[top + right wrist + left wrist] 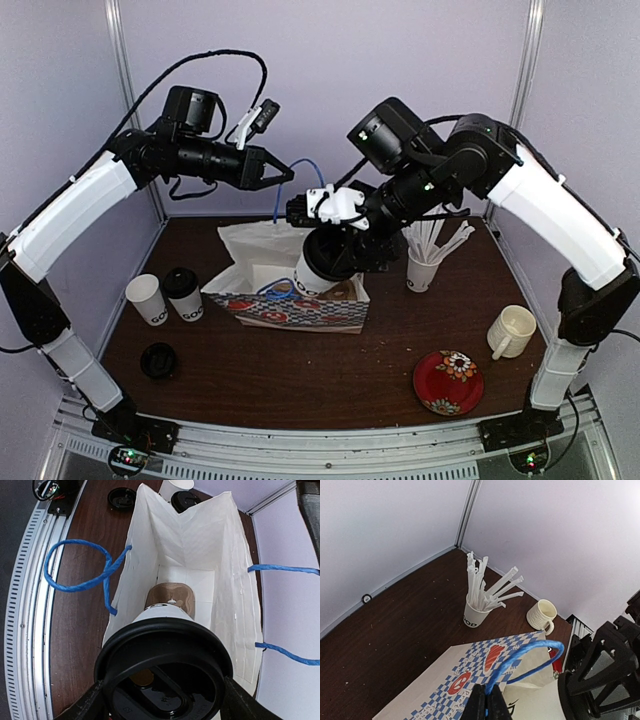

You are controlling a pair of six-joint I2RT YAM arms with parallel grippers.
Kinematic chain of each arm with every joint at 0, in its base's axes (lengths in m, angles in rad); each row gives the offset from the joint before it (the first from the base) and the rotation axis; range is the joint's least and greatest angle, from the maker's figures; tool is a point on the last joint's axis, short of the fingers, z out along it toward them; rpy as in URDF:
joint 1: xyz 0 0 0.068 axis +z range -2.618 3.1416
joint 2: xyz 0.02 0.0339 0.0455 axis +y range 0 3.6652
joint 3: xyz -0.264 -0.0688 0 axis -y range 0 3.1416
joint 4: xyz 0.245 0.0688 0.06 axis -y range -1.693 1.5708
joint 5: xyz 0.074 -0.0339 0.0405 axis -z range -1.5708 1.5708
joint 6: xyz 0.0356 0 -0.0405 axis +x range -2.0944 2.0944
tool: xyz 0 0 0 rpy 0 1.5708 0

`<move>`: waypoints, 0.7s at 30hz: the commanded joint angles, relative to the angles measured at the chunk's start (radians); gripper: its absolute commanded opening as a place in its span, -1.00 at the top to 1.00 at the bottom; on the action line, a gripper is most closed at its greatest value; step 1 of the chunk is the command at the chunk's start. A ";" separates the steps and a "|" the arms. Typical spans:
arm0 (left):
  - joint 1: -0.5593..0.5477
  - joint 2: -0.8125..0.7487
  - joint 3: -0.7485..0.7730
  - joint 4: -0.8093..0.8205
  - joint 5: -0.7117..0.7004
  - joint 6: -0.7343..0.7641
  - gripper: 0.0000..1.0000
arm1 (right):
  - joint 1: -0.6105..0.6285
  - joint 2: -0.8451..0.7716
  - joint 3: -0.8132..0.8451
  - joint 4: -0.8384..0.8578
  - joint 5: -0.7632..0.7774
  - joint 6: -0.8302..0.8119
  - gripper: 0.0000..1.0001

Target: Pack the takeout coffee

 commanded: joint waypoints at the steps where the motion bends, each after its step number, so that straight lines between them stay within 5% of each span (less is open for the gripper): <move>1: -0.009 -0.053 -0.030 0.065 -0.020 -0.017 1.00 | 0.038 -0.008 -0.071 0.050 0.127 -0.021 -0.19; 5: -0.011 -0.073 -0.037 0.066 -0.027 -0.020 1.00 | 0.074 -0.032 -0.137 0.055 0.146 -0.024 -0.19; 10: -0.012 -0.111 -0.046 0.046 -0.030 -0.017 0.11 | 0.105 -0.076 -0.247 0.048 0.191 -0.024 -0.18; 13: -0.014 -0.154 -0.064 0.014 -0.059 -0.001 -0.15 | 0.107 -0.119 -0.330 0.052 0.217 -0.023 -0.18; 21: -0.014 -0.264 -0.177 -0.001 -0.210 0.066 -0.39 | 0.122 -0.215 -0.469 0.065 0.211 -0.028 -0.19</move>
